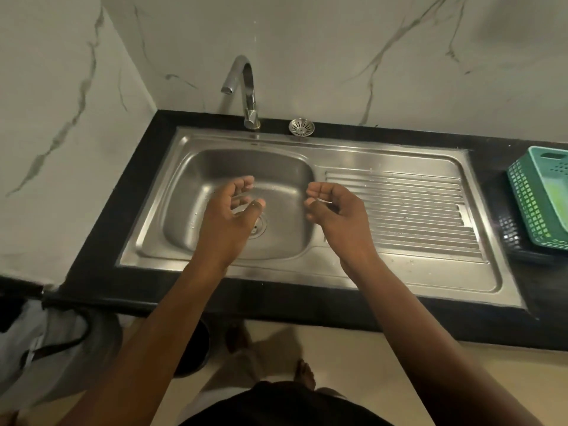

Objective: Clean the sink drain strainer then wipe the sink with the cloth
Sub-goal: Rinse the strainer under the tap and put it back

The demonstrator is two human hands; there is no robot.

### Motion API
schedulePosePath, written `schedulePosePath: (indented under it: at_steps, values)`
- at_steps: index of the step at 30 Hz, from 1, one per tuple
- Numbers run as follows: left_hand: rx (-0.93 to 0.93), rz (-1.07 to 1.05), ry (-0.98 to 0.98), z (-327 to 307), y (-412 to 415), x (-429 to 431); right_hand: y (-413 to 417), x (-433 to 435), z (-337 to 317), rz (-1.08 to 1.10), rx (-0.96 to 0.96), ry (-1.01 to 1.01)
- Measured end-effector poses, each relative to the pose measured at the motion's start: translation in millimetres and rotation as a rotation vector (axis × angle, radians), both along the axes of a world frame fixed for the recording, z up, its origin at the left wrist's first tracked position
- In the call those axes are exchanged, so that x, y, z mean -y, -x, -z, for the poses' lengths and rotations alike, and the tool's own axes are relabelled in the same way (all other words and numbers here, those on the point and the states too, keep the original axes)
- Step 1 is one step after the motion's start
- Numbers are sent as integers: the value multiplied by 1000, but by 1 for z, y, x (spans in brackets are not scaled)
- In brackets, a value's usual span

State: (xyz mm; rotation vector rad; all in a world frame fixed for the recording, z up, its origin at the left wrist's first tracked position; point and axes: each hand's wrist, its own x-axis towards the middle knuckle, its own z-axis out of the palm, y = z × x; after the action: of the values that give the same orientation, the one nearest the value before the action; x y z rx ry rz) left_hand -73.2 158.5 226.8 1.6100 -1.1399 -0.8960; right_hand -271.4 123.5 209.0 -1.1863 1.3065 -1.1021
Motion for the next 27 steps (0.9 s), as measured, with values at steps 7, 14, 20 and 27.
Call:
schedulePosePath:
  at_steps: [7, 14, 20, 27]
  values:
    - [-33, 116, -17, 12, -33, 59, -30, 34, 8, 126, -44, -48]
    - [-39, 239, -63, 20, -66, 109, -66, 68, 11, 225, -106, -57]
    - [-11, 285, -98, 31, -74, 143, -76, 96, 22, 244, -122, -81]
    - [25, 285, -130, 44, -59, 182, -64, 149, 36, 193, -179, -79]
